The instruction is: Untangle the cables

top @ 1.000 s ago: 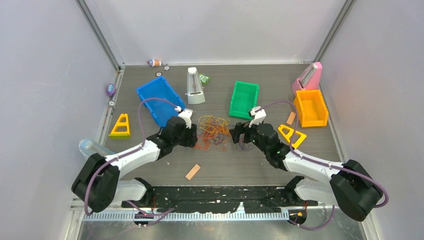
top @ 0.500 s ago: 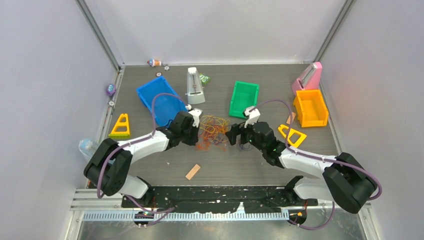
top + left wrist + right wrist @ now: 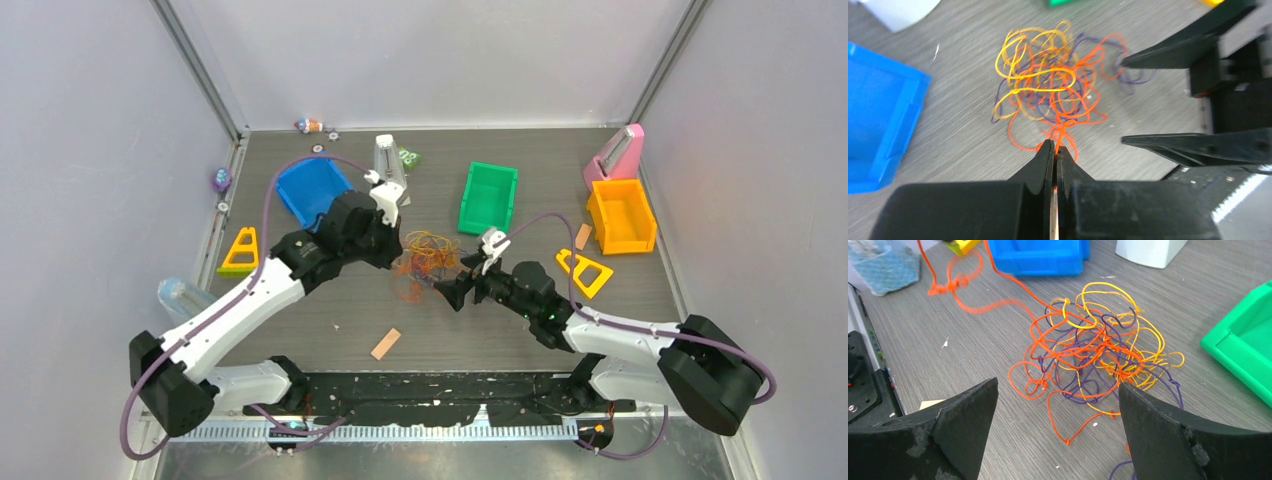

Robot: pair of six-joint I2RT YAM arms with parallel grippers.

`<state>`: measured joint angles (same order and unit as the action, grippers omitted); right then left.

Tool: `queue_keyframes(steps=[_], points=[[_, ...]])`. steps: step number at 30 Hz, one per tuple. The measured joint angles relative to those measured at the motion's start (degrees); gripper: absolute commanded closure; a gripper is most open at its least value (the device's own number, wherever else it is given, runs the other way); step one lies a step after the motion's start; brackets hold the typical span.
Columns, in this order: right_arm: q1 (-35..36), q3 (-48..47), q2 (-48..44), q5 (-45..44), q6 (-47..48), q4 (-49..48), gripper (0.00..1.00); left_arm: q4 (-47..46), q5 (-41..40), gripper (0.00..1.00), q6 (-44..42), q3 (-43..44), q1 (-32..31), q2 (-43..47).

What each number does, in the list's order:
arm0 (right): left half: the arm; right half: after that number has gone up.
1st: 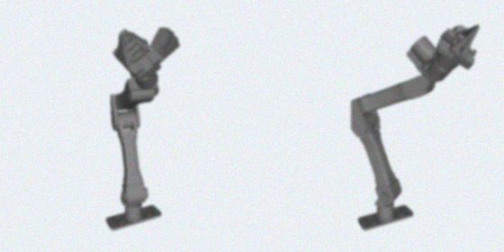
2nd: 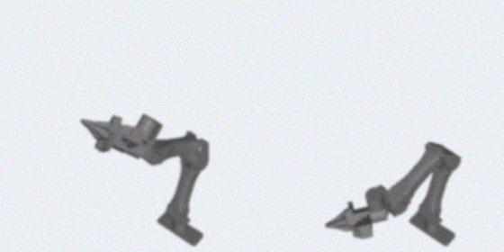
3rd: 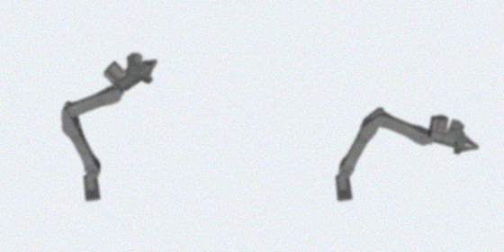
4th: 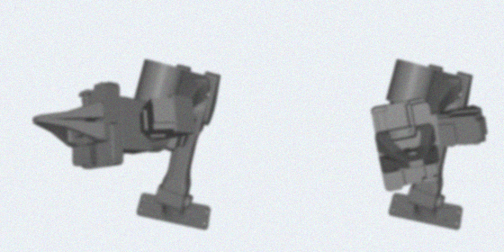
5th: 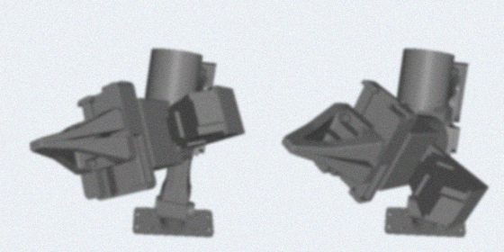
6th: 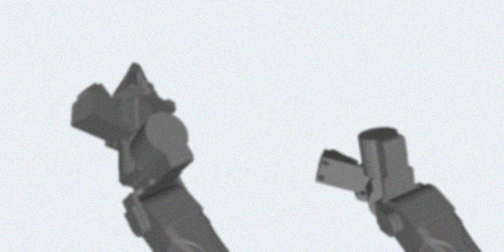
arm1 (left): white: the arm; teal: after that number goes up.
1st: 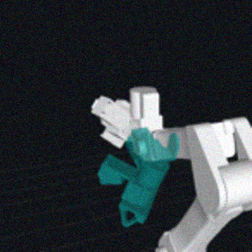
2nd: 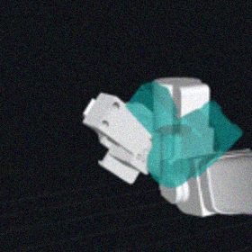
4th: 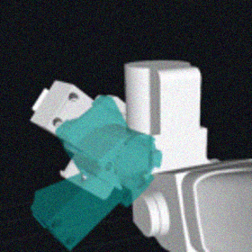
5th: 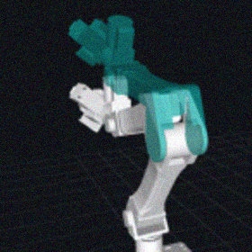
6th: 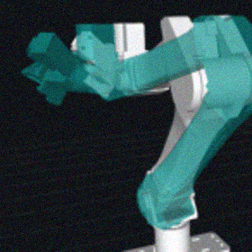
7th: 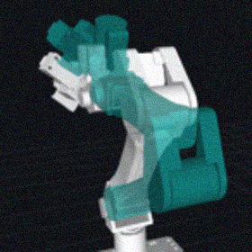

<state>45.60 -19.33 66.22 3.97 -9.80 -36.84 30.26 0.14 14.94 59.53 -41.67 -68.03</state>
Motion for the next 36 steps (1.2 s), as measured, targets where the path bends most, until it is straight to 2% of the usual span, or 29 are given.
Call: queue_keyframes(steps=[3, 8, 12, 17, 21, 26, 28, 29, 31, 32, 34, 36], points=[[0.0, 2.45, -1.09, 2.12, 0.94, -4.44, 0.05, 4.17, 3.98, 1.0, -0.26, 5.62, 0.0, 1.33], [0.5, 2.6, 0.37, 4.98, 1.55, -8.76, 0.05, 9.07, 15.5, 1.0, -0.48, 13.62, -0.33, 1.01], [1.53, 2.38, 3.34, 6.08, 1.99, -11.3, 0.05, 9.84, 26.05, 1.0, -0.35, 18.78, -0.46, -0.2], [3.28, -0.22, 9.33, 5.44, 1.81, -13.42, 0.05, 9.79, 33.9, 1.0, 0.44, 22.69, -0.61, -2.49], [5.01, -2.51, 13.94, 2.14, 0.83, -15.12, 0.05, 10.8, 35.3, 1.0, 1.09, 26.29, -0.66, -3.85], [5.68, -7.85, 16.85, -2.86, 0.42, -8.92, 0.01, 15.47, 28.11, 1.0, -0.28, 39.3, 0.33, -4.02], [5.7, -10.16, 16.98, -5.92, 0.42, -5.25, 0.08, 16.09, 24.11, 1.0, -0.46, 45.9, 2.51, -3.58], [5.7, -11.41, 17.09, -8.02, 0.39, -2.99, 0.14, 16.22, 22.25, 1.0, -0.46, 48.65, 4.13, -3.1], [5.53, -12.72, 17.09, -11.19, 0.02, 0.02, 0.3, 16.46, 19.61, 1.0, -0.39, 52.37, 7.15, -1.79], [5.33, -13.09, 17.09, -12.83, -0.42, 1.46, 0.42, 16.55, 18.12, 1.0, -0.31, 53.75, 8.81, -0.94], [4.85, -13.25, 17.09, -15.93, -1.46, 3.85, 0.51, 16.46, 15.41, 1.0, -0.2, 55.06, 10.93, 1.07], [4.24, -13.22, 17.07, -19.21, -2.95, 6.43, 0.52, 16.63, 12.79, 1.0, -0.17, 54.99, 11.72, 2.95]])
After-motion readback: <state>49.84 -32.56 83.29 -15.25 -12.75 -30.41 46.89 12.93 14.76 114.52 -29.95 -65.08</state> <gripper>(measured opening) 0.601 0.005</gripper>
